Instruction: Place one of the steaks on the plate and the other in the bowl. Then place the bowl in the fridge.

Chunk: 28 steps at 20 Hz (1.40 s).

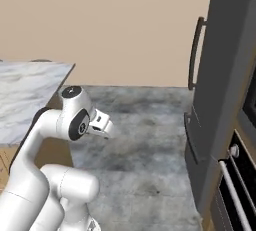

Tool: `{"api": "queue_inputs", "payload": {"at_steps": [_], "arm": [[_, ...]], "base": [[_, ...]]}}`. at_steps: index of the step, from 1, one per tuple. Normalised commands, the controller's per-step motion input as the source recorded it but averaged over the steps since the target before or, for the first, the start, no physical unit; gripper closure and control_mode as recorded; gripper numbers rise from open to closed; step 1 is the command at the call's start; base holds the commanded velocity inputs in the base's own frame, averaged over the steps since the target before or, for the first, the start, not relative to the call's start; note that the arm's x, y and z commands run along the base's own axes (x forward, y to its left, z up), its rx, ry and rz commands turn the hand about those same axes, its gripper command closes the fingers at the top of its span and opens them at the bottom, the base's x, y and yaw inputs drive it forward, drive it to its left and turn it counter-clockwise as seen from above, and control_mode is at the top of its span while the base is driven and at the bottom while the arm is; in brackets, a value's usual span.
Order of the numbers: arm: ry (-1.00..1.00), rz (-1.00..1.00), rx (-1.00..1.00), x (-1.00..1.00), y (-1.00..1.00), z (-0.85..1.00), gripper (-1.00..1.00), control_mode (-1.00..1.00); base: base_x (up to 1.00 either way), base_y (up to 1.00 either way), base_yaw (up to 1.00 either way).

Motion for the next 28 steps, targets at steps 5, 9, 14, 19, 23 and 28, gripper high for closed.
{"api": "queue_inputs", "payload": {"at_steps": [5,9,14,19,23,28], "arm": [[0.0,0.0,0.0,0.0,0.0,0.0,-1.0,1.0],[0.0,0.0,0.0,0.0,0.0,0.0,-1.0,1.0],[0.0,0.0,0.0,0.0,0.0,0.0,-1.0,1.0],[0.0,0.0,0.0,0.0,0.0,0.0,-1.0,1.0],[0.0,0.0,0.0,0.0,0.0,0.0,-1.0,1.0],[0.0,0.0,0.0,0.0,0.0,0.0,-1.0,1.0]], "base": [[1.0,-0.31,0.41],[1.0,-0.32,0.14],[1.0,-0.12,0.06],[1.0,0.0,-0.12],[1.0,0.0,-0.24],[1.0,0.0,-0.18]]}}
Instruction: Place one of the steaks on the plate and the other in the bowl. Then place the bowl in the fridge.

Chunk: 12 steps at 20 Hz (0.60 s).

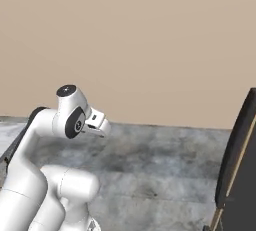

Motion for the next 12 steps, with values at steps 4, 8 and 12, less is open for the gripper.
{"api": "queue_inputs", "payload": {"at_steps": [4,8,12], "arm": [[0.0,0.0,0.0,0.0,0.0,0.0,-1.0,1.0],[0.0,0.0,0.0,0.0,0.0,0.0,-1.0,1.0],[0.0,0.0,0.0,0.0,0.0,0.0,-1.0,1.0]], "base": [[1.0,-0.03,-0.11],[1.0,-0.12,-0.2],[1.0,-0.18,-0.35]]}}
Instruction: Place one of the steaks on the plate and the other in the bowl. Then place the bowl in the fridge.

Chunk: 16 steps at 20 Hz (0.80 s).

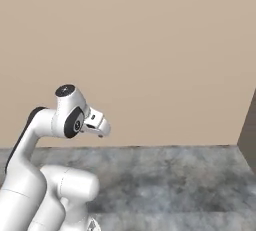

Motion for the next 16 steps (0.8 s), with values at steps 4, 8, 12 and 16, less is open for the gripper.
{"api": "queue_inputs", "payload": {"at_steps": [4,8,12,16], "arm": [[0.0,0.0,0.0,0.0,0.0,0.0,-1.0,1.0],[0.0,0.0,0.0,0.0,0.0,0.0,-1.0,1.0],[0.0,0.0,0.0,0.0,0.0,0.0,-1.0,1.0],[0.0,0.0,0.0,0.0,0.0,0.0,-1.0,1.0]], "base": [[1.0,-0.05,-0.49],[0.97,0.08,-0.51],[1.0,0.31,-0.38],[0.51,0.05,-0.77]]}}
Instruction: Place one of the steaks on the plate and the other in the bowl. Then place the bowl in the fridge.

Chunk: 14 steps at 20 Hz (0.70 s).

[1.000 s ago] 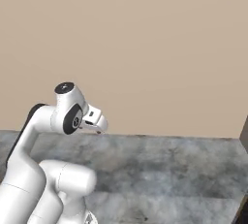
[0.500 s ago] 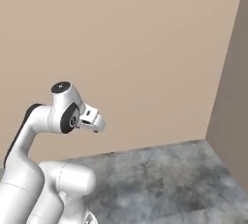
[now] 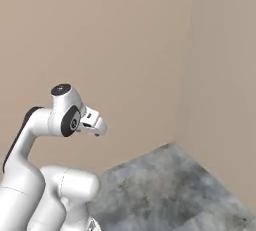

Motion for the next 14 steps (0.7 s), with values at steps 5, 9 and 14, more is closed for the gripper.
{"api": "queue_inputs", "payload": {"at_steps": [5,9,14], "arm": [[0.0,0.0,0.0,0.0,0.0,0.0,-1.0,1.0],[0.0,0.0,0.0,0.0,0.0,0.0,-1.0,1.0],[0.0,0.0,0.0,0.0,0.0,0.0,-1.0,1.0]], "base": [[0.0,0.0,-0.98],[0.0,0.0,-1.0],[0.0,0.05,-0.95]]}}
